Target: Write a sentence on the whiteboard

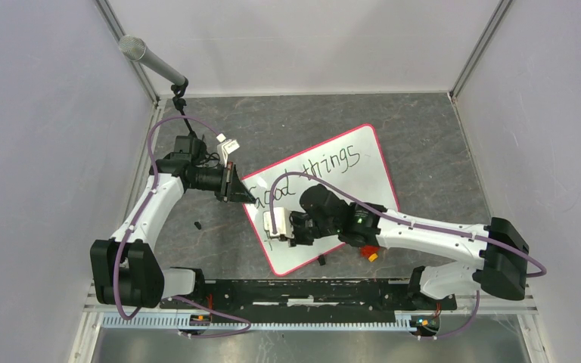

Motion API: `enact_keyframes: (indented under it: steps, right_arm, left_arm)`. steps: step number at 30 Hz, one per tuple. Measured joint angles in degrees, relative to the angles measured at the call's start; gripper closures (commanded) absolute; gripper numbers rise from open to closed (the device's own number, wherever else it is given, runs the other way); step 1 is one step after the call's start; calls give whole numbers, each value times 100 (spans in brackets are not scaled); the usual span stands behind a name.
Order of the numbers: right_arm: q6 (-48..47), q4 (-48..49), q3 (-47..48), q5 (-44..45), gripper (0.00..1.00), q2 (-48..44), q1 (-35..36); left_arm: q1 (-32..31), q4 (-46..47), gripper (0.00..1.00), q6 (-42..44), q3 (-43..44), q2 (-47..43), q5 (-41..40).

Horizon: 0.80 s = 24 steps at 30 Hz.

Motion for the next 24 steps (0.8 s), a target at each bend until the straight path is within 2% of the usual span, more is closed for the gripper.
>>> enact_keyframes:
  steps: [24]
  right_arm:
    - [-94,4,118,575,100,146,-24]
  left_arm:
    - [0,-2,98,0,0,-4,-7]
